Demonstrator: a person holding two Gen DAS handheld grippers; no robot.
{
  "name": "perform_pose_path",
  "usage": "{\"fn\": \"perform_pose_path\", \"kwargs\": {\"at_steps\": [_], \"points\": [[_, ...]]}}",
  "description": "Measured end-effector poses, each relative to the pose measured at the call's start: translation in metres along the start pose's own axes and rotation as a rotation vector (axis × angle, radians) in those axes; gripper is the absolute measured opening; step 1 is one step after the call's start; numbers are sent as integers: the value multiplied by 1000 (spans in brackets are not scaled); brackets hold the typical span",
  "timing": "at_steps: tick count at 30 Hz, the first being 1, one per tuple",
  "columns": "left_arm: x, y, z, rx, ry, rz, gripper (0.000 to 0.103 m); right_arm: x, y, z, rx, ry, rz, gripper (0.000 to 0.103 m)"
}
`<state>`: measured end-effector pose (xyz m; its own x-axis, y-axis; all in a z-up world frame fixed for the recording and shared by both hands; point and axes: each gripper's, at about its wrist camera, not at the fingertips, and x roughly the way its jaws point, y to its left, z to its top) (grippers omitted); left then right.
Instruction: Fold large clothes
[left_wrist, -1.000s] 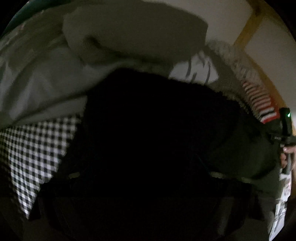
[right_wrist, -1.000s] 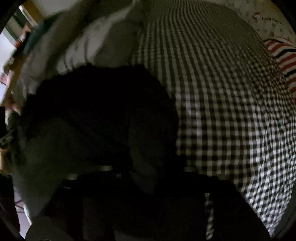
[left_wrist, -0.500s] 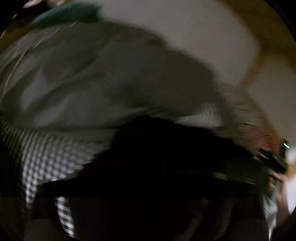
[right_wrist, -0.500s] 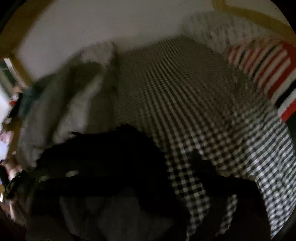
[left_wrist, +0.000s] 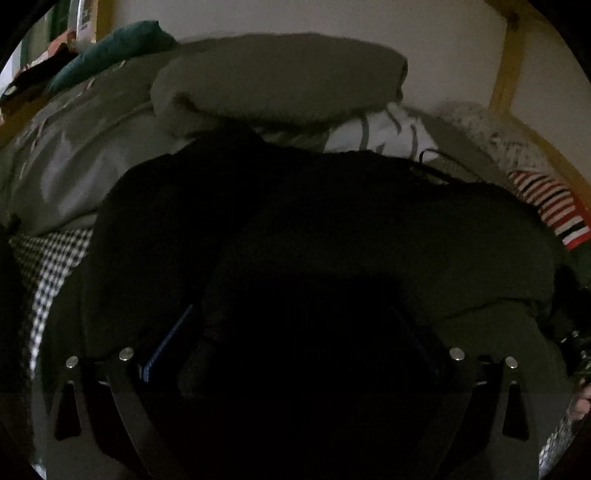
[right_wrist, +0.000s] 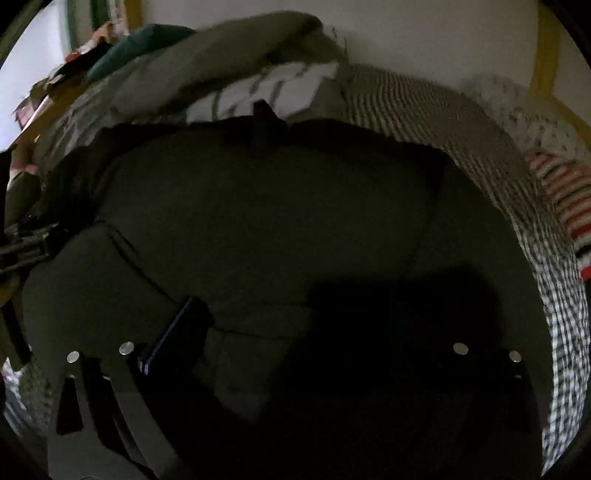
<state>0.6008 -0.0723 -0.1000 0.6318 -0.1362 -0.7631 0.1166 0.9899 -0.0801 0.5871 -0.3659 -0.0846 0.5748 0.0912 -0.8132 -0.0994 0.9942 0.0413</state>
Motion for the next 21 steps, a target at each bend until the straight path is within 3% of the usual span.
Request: {"fn": "perform_pose_path", "kwargs": {"at_steps": [2,4,6,9,12,14,17,19,21], "points": [[-23,2,-5,-34,-17,-40,98,-24,-11,-3,44,-16,-17,99],[-47,-7,-21,-43,-97,-14,98,-50,-12,-22,98,-58,7,99],[-42,-12,-44,19,-95,50,98,-41,-3,-39,51,-36,-43,100],[-29,-9,-60,40,-133,39,99,-18,12,-60,-39,-90,-126,100],[-32,-13,-52,18,-85,88,98,-23,20,-54,-45,-67,-197,100],[-45,-19,-50,20,-107,109,98,-45,27,-51,-25,-153,-155,100],[-27,-20,-57,39,-101,103,99,-16,30,-55,-32,-77,-150,100],[-23,-22,-56,48,-101,118,99,0,30,-59,-47,-111,-163,100],[-23,-25,-51,29,-71,130,99,3,32,-56,-51,-88,-175,100]]}}
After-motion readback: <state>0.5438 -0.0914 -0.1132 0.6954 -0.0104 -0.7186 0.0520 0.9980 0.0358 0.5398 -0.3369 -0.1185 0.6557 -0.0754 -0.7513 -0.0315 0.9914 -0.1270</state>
